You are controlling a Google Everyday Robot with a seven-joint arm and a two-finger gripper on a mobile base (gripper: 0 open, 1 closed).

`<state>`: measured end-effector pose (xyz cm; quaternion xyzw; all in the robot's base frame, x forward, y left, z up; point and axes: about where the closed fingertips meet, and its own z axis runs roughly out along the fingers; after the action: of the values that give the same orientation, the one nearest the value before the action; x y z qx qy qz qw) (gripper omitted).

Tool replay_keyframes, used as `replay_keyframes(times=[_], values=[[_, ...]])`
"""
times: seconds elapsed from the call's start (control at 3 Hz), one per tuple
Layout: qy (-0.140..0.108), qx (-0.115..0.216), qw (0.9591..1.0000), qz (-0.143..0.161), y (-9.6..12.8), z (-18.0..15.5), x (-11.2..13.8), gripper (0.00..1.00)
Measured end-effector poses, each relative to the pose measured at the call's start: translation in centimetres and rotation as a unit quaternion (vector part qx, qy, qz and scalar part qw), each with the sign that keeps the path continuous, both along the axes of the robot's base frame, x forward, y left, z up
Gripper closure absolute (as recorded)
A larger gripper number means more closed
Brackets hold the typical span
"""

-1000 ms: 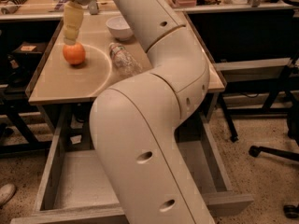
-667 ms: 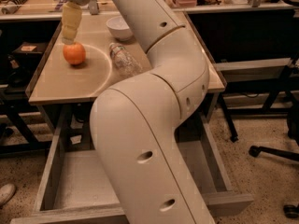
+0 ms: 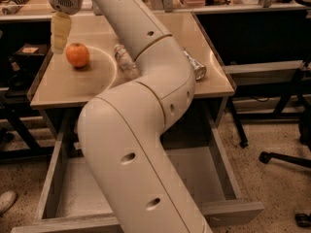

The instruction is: Place orange into top drawer

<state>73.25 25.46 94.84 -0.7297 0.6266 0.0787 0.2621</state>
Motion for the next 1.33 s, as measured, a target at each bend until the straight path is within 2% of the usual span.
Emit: replay_keyframes(times=[0.33,0.67,1.33], values=[[0.008,0.002,0.9999,-0.007,0.0,-1.3,0.8,0.00],[0.004,-0.003,1.0000,-0.008,0.3,-1.5,1.0,0.00],[0.043,-0.068,0.9960,-0.038,-0.2,-5.9,1.0,0.00]])
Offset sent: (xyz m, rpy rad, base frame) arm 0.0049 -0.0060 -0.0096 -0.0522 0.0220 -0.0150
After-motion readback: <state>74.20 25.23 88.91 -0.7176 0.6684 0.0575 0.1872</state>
